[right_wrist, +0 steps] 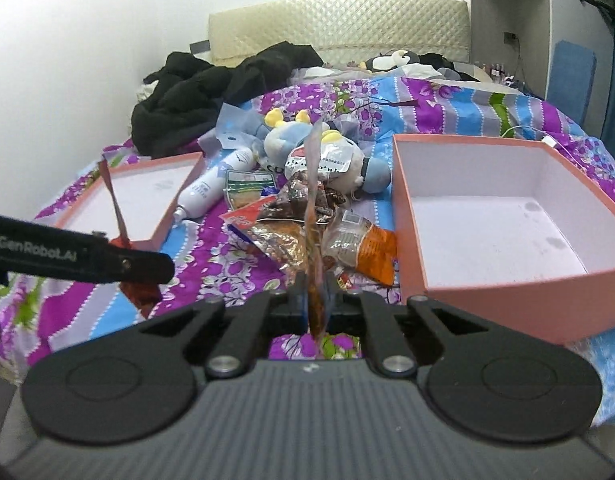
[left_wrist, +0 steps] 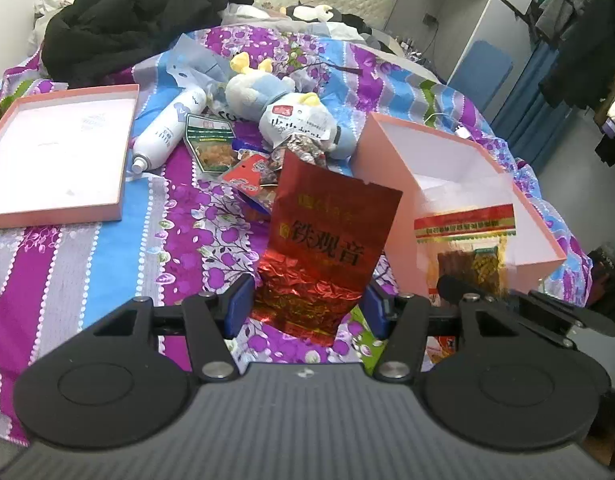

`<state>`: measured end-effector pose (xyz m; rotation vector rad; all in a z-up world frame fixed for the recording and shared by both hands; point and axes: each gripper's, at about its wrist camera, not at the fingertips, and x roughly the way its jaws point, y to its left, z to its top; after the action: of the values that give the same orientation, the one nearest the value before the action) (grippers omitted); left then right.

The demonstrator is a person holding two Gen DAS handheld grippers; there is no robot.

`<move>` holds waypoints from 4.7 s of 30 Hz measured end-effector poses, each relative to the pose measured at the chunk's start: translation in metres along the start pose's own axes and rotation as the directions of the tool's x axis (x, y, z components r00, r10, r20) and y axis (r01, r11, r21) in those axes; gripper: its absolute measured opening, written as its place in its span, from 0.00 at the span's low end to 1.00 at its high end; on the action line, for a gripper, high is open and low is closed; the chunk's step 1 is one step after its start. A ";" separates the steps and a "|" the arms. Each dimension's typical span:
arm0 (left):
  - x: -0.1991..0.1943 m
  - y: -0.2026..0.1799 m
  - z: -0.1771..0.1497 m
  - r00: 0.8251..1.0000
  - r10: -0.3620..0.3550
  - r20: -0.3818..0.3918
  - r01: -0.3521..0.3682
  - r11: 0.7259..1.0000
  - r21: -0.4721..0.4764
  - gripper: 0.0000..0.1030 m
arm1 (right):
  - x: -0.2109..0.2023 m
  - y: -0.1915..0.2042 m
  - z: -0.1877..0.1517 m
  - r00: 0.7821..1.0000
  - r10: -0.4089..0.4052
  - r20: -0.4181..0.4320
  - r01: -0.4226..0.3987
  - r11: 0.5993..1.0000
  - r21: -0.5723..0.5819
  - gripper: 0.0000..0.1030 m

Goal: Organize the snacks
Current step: 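Carry both packets over the deep pink box and release them inside, then withdraw both tools from the pink box back toward the snack pile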

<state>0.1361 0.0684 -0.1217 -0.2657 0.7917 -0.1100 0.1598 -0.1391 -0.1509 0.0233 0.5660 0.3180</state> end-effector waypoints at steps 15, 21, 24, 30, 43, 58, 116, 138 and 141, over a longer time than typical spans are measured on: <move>-0.036 -0.041 -0.015 0.998 -0.061 0.016 0.061 0.997 0.050 0.61 | -0.061 -0.018 -0.008 0.998 -0.043 0.044 0.041 0.998 0.055 0.10; -0.024 -0.073 -0.007 0.993 -0.115 0.011 0.114 0.988 0.101 0.61 | -0.068 -0.042 -0.008 0.993 -0.107 0.058 0.102 0.991 0.088 0.10; -0.017 -0.091 0.007 0.990 -0.137 0.028 0.132 0.981 0.146 0.61 | -0.068 -0.057 0.001 0.987 -0.143 0.077 0.135 0.986 0.095 0.10; 0.004 -0.135 0.044 0.980 -0.191 0.051 0.173 0.953 0.248 0.61 | -0.061 -0.093 0.029 0.972 -0.204 0.114 0.193 0.975 0.107 0.10; 0.090 -0.191 0.102 0.972 -0.233 -0.004 0.226 0.937 0.266 0.61 | -0.011 -0.155 0.060 0.971 -0.231 0.057 0.223 0.968 0.119 0.10; 0.241 -0.199 0.147 0.962 -0.185 -0.203 0.225 0.954 0.197 0.61 | 0.099 -0.230 0.069 0.976 -0.195 -0.099 0.211 0.958 0.196 0.10; -0.070 -0.101 0.041 0.972 -0.178 0.151 0.155 0.976 0.156 0.78 | -0.091 -0.072 0.024 0.989 -0.103 0.103 0.081 0.978 0.195 0.76; -0.110 -0.045 -0.056 0.991 -0.059 0.119 0.052 0.997 0.061 0.78 | -0.109 -0.018 -0.031 0.999 -0.038 0.039 0.034 0.994 0.106 0.76; -0.103 -0.035 -0.054 0.993 -0.046 0.110 0.042 0.998 0.040 0.78 | -0.105 -0.018 -0.033 0.998 -0.044 0.033 0.040 0.994 0.105 0.76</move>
<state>0.0257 0.0445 -0.0774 -0.2518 0.6726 -0.1504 0.0633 -0.1900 -0.1258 0.1176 0.5467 0.2460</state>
